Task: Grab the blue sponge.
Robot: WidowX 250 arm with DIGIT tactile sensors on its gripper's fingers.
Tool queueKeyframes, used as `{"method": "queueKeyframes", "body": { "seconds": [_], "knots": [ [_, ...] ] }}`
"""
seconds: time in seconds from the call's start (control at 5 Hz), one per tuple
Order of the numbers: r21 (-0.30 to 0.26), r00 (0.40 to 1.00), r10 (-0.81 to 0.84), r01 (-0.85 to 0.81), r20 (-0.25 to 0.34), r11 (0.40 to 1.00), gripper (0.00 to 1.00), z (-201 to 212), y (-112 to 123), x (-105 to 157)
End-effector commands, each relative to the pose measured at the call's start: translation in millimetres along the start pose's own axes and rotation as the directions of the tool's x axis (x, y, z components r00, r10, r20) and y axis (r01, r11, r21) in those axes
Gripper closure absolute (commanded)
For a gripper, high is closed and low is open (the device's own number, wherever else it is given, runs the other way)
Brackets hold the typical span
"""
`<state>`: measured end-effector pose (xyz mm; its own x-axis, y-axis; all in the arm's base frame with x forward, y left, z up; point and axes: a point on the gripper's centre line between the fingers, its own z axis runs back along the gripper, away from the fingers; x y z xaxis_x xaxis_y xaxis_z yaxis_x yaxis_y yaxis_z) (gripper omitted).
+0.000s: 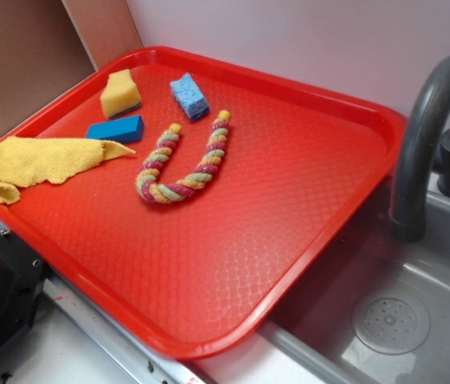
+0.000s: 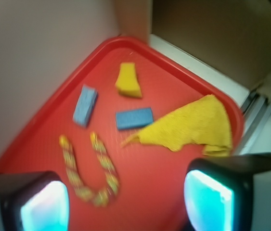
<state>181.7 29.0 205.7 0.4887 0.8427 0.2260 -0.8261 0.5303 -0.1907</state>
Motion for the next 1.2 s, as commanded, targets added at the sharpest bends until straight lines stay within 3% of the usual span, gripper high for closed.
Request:
{"method": "queueKeyframes", "body": {
  "seconds": [0.0,0.4,0.8,1.0],
  "knots": [
    [0.01,0.954,0.291,-0.293,0.068,0.956,0.0,-45.8,-21.3,50.5],
    [0.028,0.974,0.219,-0.22,0.057,0.975,0.0,-111.0,-53.4,87.2],
    [0.058,0.991,0.128,-0.129,0.025,0.99,0.0,-159.2,-68.9,75.3],
    [0.036,0.997,0.063,-0.061,-0.034,0.997,0.0,-173.1,-75.7,54.2]
  ]
}}
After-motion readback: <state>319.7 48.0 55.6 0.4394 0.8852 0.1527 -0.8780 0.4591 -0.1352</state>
